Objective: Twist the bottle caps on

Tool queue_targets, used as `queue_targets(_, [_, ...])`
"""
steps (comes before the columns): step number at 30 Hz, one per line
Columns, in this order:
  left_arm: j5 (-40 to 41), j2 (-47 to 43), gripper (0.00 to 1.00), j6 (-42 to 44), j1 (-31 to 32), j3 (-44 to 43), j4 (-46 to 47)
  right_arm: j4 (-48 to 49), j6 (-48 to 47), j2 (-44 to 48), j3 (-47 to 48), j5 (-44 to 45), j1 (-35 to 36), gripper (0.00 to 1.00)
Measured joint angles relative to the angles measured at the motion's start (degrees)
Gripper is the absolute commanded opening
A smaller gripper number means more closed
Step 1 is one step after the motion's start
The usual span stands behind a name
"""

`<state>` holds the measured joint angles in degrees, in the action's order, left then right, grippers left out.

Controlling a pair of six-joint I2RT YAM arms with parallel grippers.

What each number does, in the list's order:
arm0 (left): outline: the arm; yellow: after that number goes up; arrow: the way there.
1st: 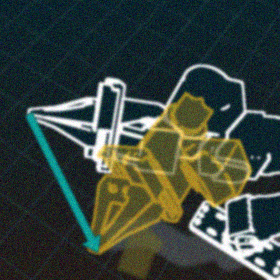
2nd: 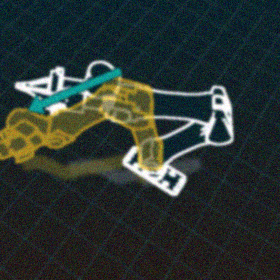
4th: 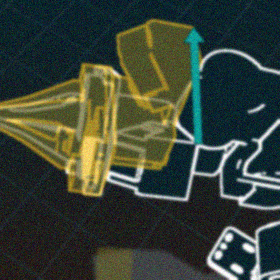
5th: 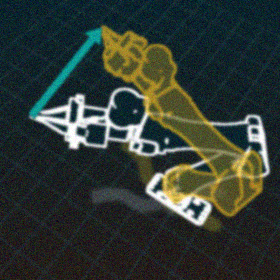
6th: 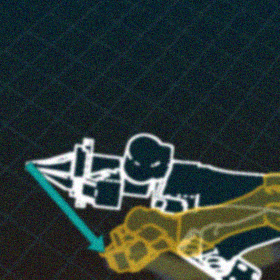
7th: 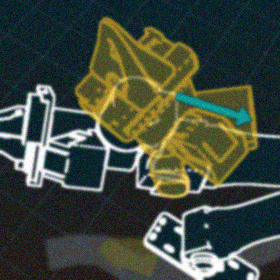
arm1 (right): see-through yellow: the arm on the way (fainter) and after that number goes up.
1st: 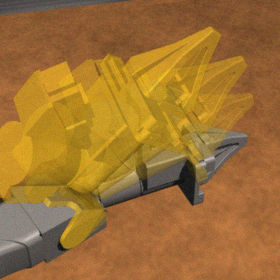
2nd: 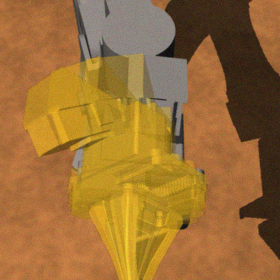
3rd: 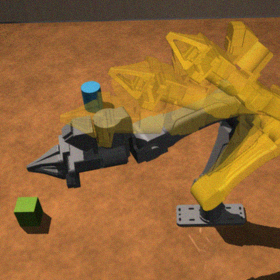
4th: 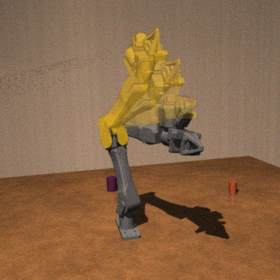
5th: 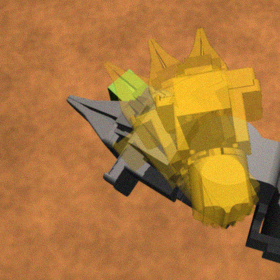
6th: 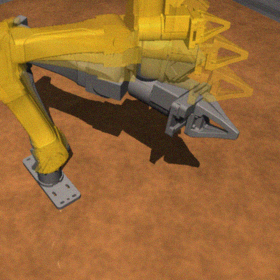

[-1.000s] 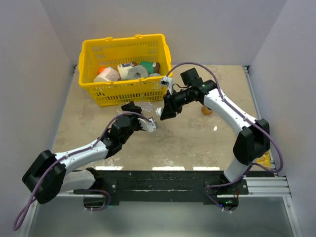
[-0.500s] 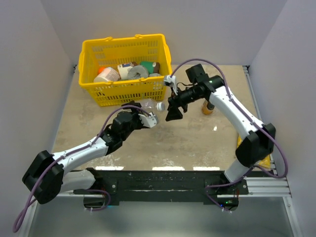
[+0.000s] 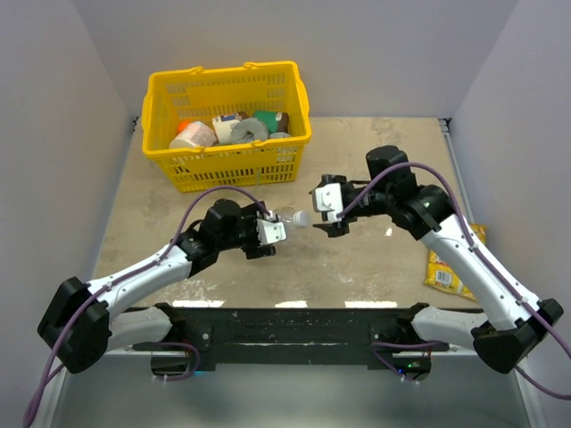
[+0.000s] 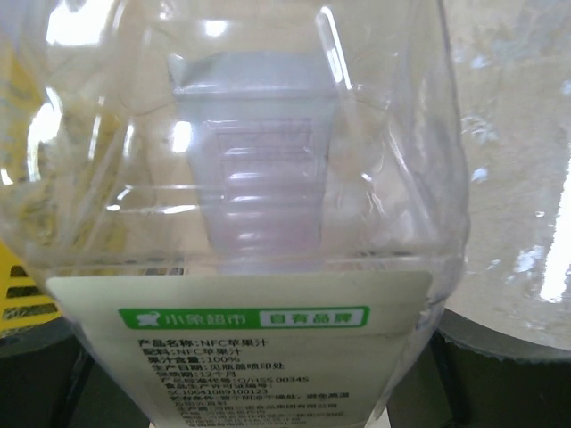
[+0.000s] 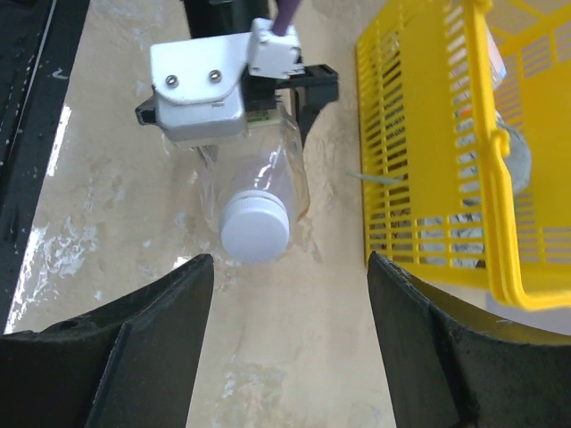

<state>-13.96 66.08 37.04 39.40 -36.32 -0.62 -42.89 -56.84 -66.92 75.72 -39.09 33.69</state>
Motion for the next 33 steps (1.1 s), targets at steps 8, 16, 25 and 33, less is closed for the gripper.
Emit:
queue_targets(8, [-6.95,-0.15,0.00,-1.09,-0.81,-1.99,-2.21,-2.95,-10.19,-2.71,-0.48,0.11,2.91,0.67])
queue_targets(16, [-9.14,-0.15,0.00,-1.40,-1.51,-2.80,-3.21,-3.85,-12.85,-3.15,-0.44,-0.04,4.31,0.66])
queue_targets(25, [-10.45,-0.15,0.00,-0.70,-1.51,-3.45,-3.80,-3.80,-12.76,-5.57,-0.42,-0.04,5.01,0.50])
queue_targets(33, [-10.97,-0.15,0.00,0.11,-1.51,-3.58,-3.65,-4.50,-12.81,-6.12,0.81,-0.44,5.75,0.05])
